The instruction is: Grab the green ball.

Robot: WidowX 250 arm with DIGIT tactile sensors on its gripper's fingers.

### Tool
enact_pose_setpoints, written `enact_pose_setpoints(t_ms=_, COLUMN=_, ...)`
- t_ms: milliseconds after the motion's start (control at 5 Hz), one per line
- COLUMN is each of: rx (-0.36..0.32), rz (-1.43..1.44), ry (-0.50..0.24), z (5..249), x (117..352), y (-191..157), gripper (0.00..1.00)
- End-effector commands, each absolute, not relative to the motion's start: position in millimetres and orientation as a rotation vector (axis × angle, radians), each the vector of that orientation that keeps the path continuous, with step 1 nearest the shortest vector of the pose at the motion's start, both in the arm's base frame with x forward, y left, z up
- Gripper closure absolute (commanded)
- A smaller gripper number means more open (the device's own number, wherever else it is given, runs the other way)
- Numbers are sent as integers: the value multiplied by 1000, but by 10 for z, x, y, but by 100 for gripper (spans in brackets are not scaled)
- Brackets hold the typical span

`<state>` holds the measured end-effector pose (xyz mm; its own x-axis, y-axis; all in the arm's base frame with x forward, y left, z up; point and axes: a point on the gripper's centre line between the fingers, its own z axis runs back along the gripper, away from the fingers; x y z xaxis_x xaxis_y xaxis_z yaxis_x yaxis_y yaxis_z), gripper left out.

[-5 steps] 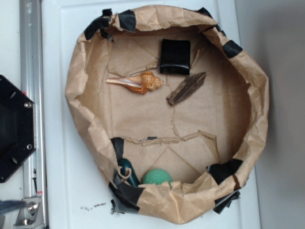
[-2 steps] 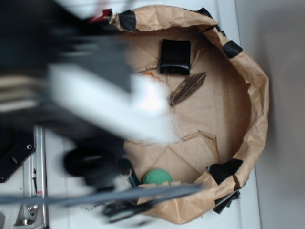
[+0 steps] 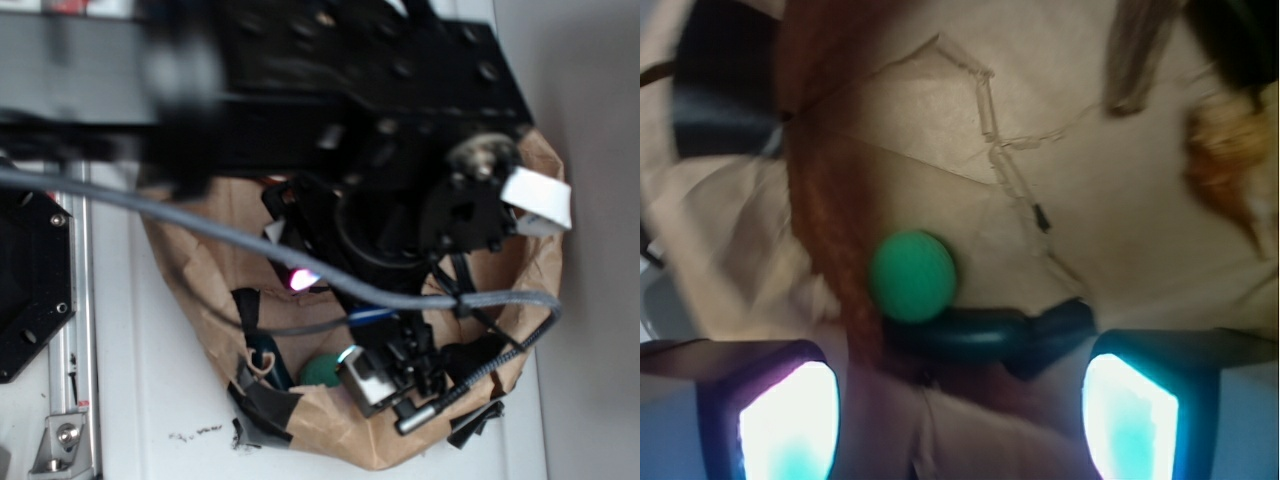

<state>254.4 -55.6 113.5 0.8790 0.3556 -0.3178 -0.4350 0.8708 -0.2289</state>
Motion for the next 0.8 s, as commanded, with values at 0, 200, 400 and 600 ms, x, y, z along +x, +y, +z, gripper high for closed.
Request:
enact_pose_setpoints(t_ms=0, rx=-298, rz=578, ry=273, z=975, x=2564, y=-557, gripper=0)
enact_pose_setpoints(t_ms=200, rx=-313, rz=632, ry=319, z=783, x=2489, y=-766, gripper=0)
enact_pose_setpoints(t_ms=400, rx=-355, rz=629, ry=342, z=642, x=2370, y=-965, gripper=0)
enact_pose_setpoints(t_ms=600, rx=-397, rz=626, ry=292, z=554, x=2369, y=-1106, gripper=0)
